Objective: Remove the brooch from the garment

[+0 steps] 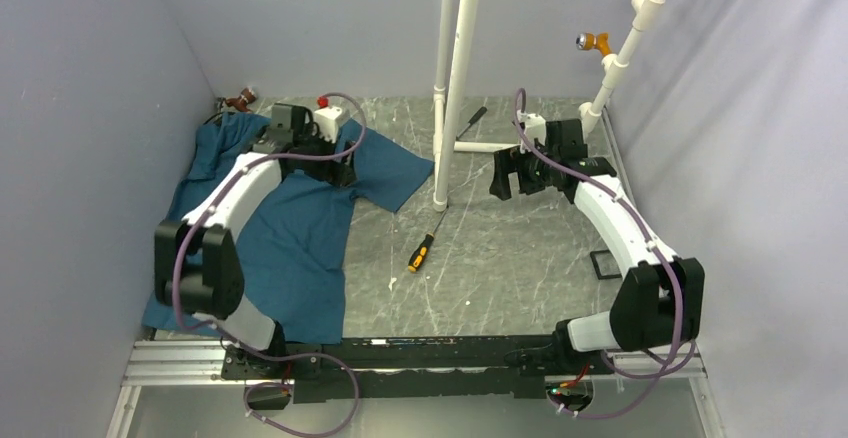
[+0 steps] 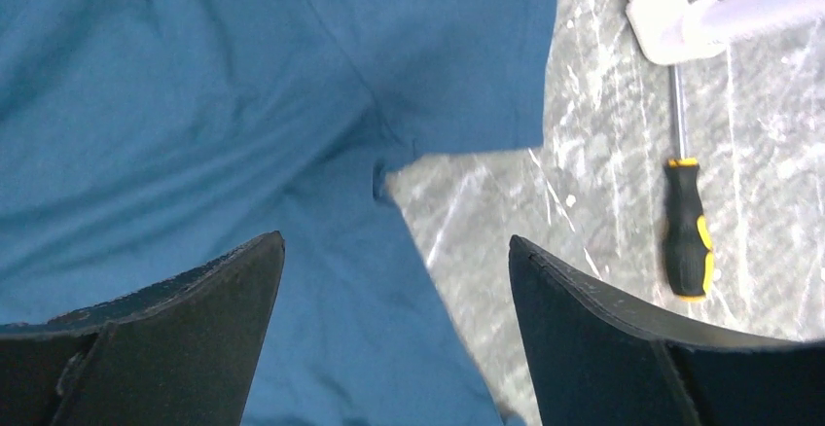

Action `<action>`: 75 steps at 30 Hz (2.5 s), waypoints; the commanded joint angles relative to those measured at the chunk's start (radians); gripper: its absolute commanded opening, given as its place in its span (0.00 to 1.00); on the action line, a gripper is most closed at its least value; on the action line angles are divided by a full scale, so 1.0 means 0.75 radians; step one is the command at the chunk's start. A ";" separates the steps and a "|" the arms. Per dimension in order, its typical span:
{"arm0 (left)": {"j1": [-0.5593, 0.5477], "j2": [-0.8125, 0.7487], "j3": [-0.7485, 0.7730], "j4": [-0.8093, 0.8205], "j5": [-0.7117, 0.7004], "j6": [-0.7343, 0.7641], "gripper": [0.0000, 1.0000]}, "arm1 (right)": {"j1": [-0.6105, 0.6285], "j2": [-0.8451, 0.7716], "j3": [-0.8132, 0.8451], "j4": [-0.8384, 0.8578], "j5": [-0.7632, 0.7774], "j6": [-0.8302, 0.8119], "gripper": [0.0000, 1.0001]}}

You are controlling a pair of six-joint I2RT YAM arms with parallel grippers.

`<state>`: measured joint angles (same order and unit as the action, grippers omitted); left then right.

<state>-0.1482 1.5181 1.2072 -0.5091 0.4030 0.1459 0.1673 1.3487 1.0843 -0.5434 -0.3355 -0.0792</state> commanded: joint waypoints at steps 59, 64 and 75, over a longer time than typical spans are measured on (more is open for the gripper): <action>-1.020 -0.035 -0.286 -0.327 -0.084 0.462 0.59 | -0.273 -0.013 0.189 -0.333 -0.385 -0.146 0.94; -0.875 -0.024 -0.174 -0.356 -0.099 0.444 0.70 | -0.273 -0.016 0.186 -0.339 -0.389 -0.142 0.94; -0.680 0.273 -0.080 -0.226 -0.351 0.397 0.63 | -0.282 -0.056 0.175 -0.346 -0.354 -0.134 0.94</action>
<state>-0.7185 1.6657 1.1015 -0.6792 0.1673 0.4492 -0.0345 1.3563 1.2072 -0.8082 -0.6025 -0.1684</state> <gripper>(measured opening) 0.626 0.940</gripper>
